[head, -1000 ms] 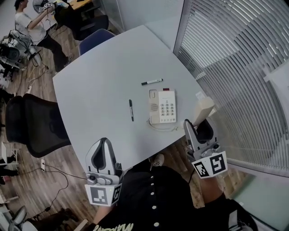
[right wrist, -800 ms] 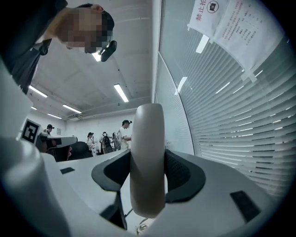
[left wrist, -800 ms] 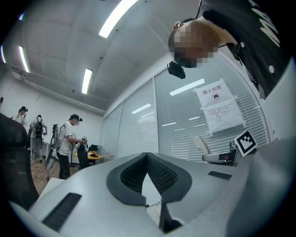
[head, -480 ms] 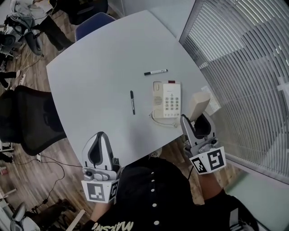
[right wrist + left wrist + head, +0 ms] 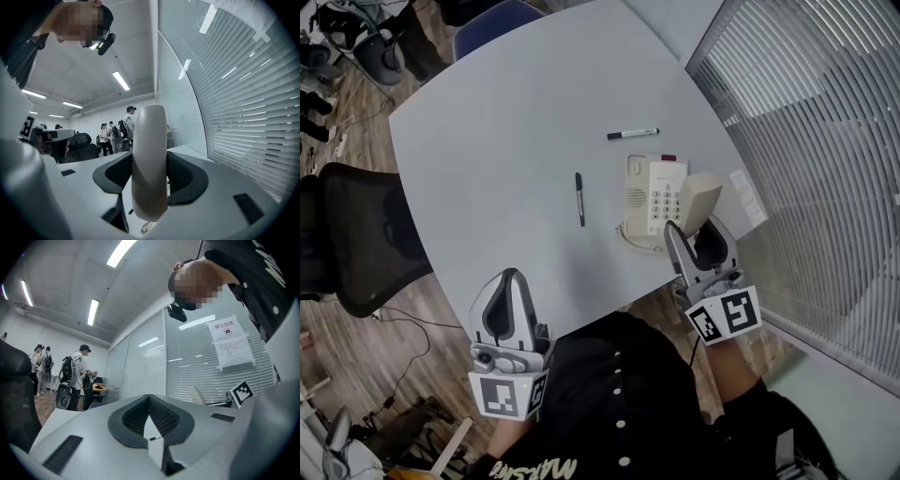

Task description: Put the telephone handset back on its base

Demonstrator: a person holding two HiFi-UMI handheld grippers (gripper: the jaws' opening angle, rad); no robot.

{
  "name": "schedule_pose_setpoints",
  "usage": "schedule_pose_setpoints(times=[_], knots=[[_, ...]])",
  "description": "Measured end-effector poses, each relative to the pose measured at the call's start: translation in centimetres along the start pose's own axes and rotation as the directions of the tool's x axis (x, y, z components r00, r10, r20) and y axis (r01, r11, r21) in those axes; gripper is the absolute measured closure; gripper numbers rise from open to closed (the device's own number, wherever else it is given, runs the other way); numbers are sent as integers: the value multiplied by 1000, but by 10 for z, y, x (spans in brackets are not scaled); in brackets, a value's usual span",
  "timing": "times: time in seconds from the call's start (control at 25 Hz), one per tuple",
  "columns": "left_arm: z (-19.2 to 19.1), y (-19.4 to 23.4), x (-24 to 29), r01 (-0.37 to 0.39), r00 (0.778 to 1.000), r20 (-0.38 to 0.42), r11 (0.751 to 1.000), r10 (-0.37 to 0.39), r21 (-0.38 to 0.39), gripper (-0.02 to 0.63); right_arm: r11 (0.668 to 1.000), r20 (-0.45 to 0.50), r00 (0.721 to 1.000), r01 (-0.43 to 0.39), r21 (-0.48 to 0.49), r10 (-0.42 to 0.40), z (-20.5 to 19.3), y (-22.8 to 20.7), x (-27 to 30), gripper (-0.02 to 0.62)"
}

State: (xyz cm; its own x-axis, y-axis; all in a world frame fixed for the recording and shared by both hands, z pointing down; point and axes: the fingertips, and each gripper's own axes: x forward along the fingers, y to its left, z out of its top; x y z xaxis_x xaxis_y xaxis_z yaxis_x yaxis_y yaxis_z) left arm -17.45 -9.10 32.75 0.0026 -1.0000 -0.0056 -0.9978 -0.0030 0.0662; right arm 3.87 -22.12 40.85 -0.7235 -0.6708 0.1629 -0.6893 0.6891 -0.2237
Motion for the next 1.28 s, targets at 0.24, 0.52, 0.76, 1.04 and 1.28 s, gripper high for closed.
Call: schedule_pose_setpoints(times=[0.24,0.52,0.76,1.04,1.28], knots=[[-14,4,2,-1,1000,-31,1000,0,-20,592,999,-45,999,6,45,-4,-26,-5,19,362],[-22,10,4,-1,998,-60,999,-2,-38,592,995,-106,994,41,92,-31,-59,-12,37,362],[-31,14,9,2,996,-86,999,-7,-53,592,989,-153,986,81,124,-62,-80,-16,49,362],[-48,20,13,1,991,-134,998,-10,-68,592,983,-195,978,103,154,-72,-105,-21,62,362],[-58,22,17,2,987,-160,996,-15,-85,592,977,-239,967,129,168,-86,-130,-29,71,362]])
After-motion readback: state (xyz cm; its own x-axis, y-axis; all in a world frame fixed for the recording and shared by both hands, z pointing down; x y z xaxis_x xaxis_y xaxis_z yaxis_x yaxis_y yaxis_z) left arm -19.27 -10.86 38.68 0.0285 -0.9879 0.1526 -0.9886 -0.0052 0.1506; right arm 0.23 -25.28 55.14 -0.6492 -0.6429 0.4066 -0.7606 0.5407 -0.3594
